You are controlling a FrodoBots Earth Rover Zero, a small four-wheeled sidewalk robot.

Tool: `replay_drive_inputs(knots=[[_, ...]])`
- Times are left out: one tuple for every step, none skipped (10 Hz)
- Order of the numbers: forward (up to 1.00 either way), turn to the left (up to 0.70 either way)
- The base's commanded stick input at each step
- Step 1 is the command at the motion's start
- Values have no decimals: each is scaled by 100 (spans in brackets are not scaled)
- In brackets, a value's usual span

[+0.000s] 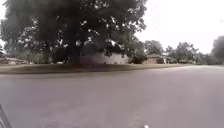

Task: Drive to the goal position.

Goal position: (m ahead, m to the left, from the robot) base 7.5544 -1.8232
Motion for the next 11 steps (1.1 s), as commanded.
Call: replay_drive_inputs(knots=[[100, 0], [100, 0], [100, 0], [100, 0], [100, 0], [100, 0], [100, 0], [100, 0], [100, 0], [100, 0], [100, 0]])
